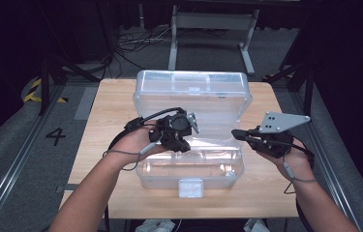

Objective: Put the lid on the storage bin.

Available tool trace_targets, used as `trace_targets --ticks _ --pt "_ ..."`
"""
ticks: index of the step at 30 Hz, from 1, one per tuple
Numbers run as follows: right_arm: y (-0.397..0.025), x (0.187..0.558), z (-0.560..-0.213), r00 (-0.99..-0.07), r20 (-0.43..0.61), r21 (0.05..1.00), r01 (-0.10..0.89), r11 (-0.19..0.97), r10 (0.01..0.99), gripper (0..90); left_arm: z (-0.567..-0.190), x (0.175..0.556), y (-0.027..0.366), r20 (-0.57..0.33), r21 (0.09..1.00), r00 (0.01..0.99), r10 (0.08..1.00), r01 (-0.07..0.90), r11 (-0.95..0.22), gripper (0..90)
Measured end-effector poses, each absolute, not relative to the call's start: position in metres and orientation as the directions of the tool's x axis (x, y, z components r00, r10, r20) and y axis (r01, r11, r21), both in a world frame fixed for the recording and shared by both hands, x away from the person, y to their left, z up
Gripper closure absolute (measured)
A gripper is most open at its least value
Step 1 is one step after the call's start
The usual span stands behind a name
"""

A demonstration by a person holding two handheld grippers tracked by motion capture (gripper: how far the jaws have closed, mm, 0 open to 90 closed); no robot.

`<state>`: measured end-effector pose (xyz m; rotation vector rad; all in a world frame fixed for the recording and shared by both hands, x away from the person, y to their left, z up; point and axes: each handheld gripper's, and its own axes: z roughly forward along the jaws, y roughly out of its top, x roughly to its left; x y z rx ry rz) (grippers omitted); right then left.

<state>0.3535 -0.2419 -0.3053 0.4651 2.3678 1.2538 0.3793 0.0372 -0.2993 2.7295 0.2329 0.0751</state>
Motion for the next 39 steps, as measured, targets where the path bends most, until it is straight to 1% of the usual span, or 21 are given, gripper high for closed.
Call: trace_targets --ticks 6,10,11,18,25,33,34,36,39 --pt "-0.252 0.362 -0.306 -0.838 -0.163 0.870 0.127 0.476 0.521 90.0 -0.301 0.377 0.037 0.022 0.395 0.984 0.177 0.154 -0.906 86.8" --pt "-0.256 0.365 -0.307 -0.829 -0.153 0.881 0.132 0.454 0.538 90.0 -0.301 0.375 0.037 0.036 0.396 0.984 0.174 0.146 -0.907 86.7" --pt "-0.258 0.367 -0.309 -0.814 -0.158 0.887 0.131 0.442 0.559 89.9 -0.302 0.375 0.038 0.033 0.396 0.984 0.175 0.148 -0.906 86.7" --pt "-0.268 0.374 -0.315 -0.803 -0.097 0.914 0.162 0.373 0.589 90.0 -0.303 0.375 0.038 0.027 0.398 0.985 0.172 0.147 -0.905 86.6" --pt "-0.275 0.372 -0.321 -0.791 -0.058 0.940 0.162 0.300 0.609 90.0 -0.306 0.373 0.040 0.010 0.410 0.985 0.172 0.153 -0.899 86.3" --pt "-0.275 0.374 -0.324 -0.787 -0.050 0.936 0.177 0.304 0.614 90.0 -0.309 0.368 0.044 0.000 0.428 0.986 0.169 0.153 -0.891 85.1" --pt "-0.275 0.375 -0.324 -0.790 -0.046 0.933 0.185 0.308 0.611 90.0 -0.305 0.366 0.048 -0.008 0.465 0.985 0.172 0.156 -0.871 84.7" --pt "-0.274 0.374 -0.325 -0.790 -0.051 0.934 0.178 0.309 0.611 90.0 -0.299 0.365 0.054 -0.023 0.499 0.985 0.174 0.162 -0.851 84.6" --pt "-0.273 0.373 -0.324 -0.791 -0.052 0.933 0.178 0.312 0.609 90.0 -0.297 0.365 0.058 -0.022 0.509 0.984 0.179 0.166 -0.845 84.5"
